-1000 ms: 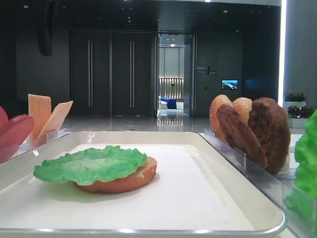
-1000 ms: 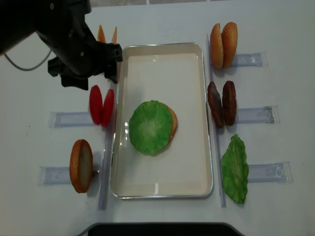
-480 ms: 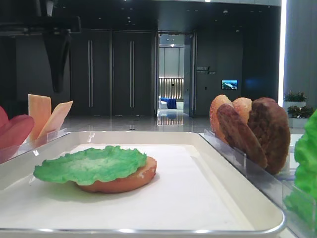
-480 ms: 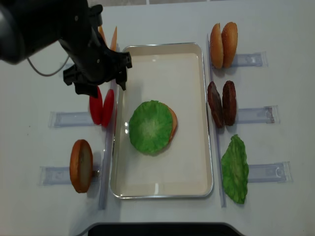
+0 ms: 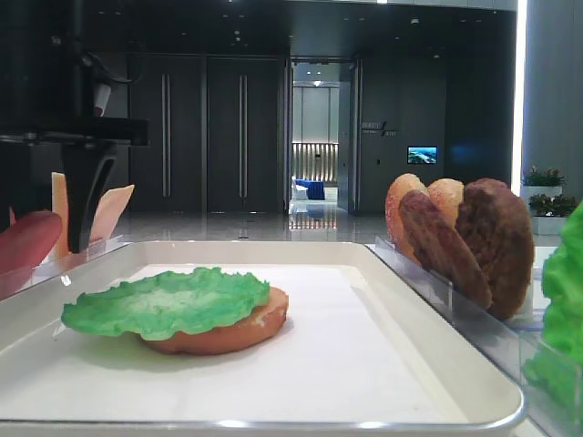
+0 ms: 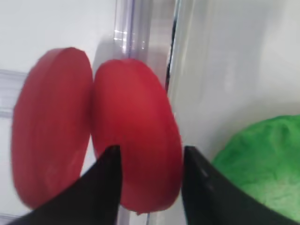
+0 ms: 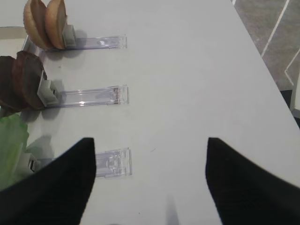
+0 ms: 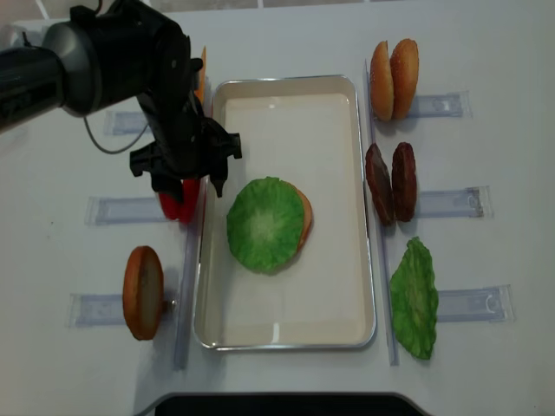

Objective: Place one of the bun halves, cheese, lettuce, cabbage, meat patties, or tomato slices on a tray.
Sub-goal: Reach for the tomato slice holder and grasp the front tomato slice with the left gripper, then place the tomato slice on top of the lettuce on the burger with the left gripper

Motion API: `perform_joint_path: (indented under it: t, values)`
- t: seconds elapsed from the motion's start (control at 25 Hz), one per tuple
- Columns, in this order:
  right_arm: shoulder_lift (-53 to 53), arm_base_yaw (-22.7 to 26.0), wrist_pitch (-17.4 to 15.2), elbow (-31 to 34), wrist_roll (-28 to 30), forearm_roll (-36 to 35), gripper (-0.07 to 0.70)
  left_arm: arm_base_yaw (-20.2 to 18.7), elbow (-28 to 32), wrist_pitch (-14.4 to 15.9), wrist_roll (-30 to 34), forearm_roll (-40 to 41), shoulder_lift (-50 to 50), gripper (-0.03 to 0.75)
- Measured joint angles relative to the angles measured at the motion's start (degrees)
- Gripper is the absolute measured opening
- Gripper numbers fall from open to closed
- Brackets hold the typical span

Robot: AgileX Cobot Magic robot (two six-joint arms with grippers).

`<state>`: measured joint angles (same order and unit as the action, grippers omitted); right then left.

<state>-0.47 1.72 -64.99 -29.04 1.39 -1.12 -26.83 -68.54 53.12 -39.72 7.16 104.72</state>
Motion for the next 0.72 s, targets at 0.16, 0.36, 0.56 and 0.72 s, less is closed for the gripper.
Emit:
perform_joint_path:
  t: [0.16,0.36,0.56,0.72]
  values:
    - [0.0,0.0,0.0,0.0,0.0,0.0,0.473,0.0,-0.44,1.81,0.33,1.32,-0.13,0.108]
    - [0.0,0.0,0.04,0.0,0.0,0.0,0.473,0.0,-0.57,2.66,0.45,1.92,-1.03,0.064]
    - [0.0,0.0,0.04,0.0,0.0,0.0,0.473,0.0,-0.71,2.62,0.49,0.9,-4.9,0.06]
    - [0.0,0.0,0.04,0.0,0.0,0.0,0.473,-0.04,-1.25,0.85,0.73,-2.4,-8.43,0.06]
